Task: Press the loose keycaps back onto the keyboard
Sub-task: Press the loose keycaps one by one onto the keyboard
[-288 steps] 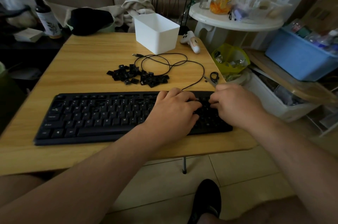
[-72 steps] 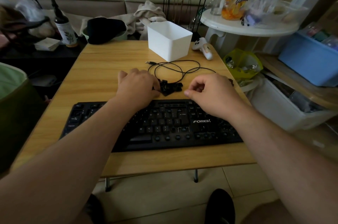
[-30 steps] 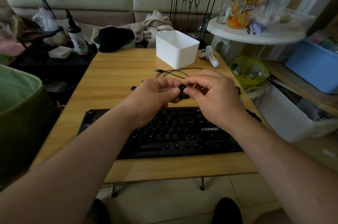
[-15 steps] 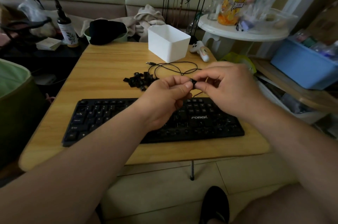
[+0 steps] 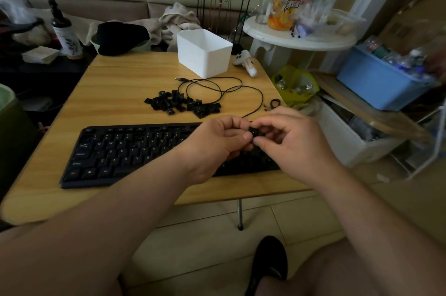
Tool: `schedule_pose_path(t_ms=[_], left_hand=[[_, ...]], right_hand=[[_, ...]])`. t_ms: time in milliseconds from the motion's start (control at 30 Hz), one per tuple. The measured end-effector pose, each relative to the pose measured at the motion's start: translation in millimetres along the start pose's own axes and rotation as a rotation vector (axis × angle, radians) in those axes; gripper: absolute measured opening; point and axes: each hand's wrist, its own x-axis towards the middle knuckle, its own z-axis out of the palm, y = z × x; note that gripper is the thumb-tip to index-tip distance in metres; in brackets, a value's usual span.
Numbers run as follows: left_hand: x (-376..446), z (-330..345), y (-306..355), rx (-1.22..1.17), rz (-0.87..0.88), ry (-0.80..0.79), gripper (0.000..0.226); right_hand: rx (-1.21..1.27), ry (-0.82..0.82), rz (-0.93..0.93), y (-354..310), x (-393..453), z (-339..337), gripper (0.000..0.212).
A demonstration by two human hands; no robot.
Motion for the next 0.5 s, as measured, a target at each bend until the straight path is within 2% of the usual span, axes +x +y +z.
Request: schedule_pose_path(t_ms=[333, 500], left_hand=[[-2.5, -3.3, 1.5, -0.009, -0.025, -0.05, 0.023], [-1.7, -5.7, 0.2, -0.061, -0.053, -0.074, 0.022]], right_hand=[[0.128, 0.009, 0.062, -2.0, -0.8, 1.3, 0.032], [0.182, -0.011, 0.081, -0.8, -1.0, 3.0, 0.033]])
